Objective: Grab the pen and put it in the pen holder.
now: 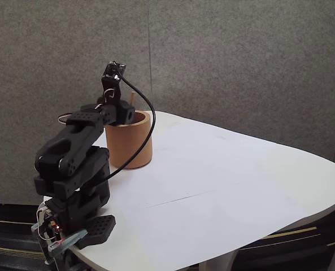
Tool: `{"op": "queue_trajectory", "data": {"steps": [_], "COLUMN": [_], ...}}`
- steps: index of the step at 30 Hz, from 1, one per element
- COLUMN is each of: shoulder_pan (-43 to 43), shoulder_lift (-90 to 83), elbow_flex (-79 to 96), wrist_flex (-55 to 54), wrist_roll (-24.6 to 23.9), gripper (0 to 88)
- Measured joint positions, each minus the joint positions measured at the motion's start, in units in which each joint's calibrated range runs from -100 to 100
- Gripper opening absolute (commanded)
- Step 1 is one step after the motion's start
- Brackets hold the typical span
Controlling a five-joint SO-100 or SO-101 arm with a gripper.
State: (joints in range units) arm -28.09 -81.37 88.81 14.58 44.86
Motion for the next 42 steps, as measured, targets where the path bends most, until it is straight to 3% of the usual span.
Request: {"op": "queue_trajectory", "data": {"steps": [7, 10, 31, 42], "shoulder_pan": [-0.1, -0.1, -0.1, 12.5], "shoulder_lift": [0.0, 0.0, 0.0, -0.6], "elbow_flex": [0.0, 0.0, -7.0, -18.1], "wrist_flex": [0.0, 0.0, -6.8, -6.3], "wrist_roll": [0.0, 0.0, -0.2, -10.3], "gripper": [24.5, 28.1, 27.9, 27.5]}}
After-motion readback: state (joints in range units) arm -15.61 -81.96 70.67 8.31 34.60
